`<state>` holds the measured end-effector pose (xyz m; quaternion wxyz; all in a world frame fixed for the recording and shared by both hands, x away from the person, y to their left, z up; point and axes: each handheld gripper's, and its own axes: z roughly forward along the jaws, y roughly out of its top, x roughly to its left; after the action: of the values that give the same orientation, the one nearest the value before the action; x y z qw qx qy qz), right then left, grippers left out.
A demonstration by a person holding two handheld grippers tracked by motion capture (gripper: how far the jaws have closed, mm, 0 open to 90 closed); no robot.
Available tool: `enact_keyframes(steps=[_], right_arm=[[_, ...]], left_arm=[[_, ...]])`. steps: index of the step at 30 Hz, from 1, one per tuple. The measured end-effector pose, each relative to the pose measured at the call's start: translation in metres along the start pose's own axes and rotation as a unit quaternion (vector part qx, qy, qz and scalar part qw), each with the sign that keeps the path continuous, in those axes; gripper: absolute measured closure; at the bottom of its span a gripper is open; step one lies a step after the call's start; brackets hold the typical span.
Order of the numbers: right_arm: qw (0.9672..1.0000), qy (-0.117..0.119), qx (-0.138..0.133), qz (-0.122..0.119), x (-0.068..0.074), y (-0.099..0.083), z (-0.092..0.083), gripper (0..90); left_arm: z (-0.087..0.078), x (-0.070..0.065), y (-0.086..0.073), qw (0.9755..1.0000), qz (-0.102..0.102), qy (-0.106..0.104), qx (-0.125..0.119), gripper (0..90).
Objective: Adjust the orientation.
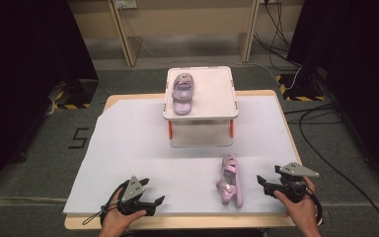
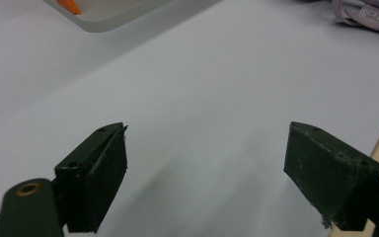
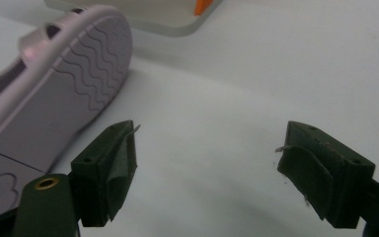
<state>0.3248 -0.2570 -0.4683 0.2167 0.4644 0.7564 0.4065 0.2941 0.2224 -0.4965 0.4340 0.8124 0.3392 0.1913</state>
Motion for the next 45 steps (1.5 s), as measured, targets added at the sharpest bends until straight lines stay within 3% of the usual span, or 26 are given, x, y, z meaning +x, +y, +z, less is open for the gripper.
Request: enact_keyframes(steps=[12, 19, 24, 28, 33, 36, 39, 45], right_arm=[[0.9979, 0.041, -0.033, -0.036, 0.036, 0.017, -0.010, 22.1], [0.9962, 0.054, -0.030, -0.062, 0.058, 0.025, -0.002, 25.6], [0.9964, 0.048, -0.025, -0.065, 0.060, 0.028, 0.010, 28.6], [0.9946, 0.064, -0.005, -0.081, 0.064, 0.025, 0.015, 41.3], [0.9949, 0.068, 0.010, -0.074, 0.062, 0.024, 0.017, 56.4], [0.9953, 0.058, 0.015, -0.076, 0.059, 0.023, 0.017, 57.5], [0.9961, 0.066, 0.017, -0.056, 0.054, 0.022, 0.017, 58.1], [0.9971, 0.056, 0.028, -0.044, 0.046, 0.019, 0.017, 57.7]], left_arm=[[0.000, 0.000, -0.001, 1.0000, -0.003, 0.000, 0.003, 16.1], [-0.001, 0.001, -0.002, 1.0000, -0.002, 0.002, 0.003, 16.1], [0.001, -0.001, -0.002, 1.0000, 0.002, -0.002, 0.007, 16.2], [0.001, -0.001, -0.002, 1.0000, 0.001, -0.003, 0.008, 16.2], [0.000, -0.001, -0.002, 1.0000, 0.002, -0.002, 0.007, 16.2], [0.000, -0.001, -0.002, 1.0000, 0.003, -0.003, 0.008, 16.2], [0.000, -0.001, -0.001, 0.9999, 0.005, -0.004, 0.009, 16.2], [0.000, -0.001, -0.001, 1.0000, 0.004, -0.005, 0.007, 16.2]])
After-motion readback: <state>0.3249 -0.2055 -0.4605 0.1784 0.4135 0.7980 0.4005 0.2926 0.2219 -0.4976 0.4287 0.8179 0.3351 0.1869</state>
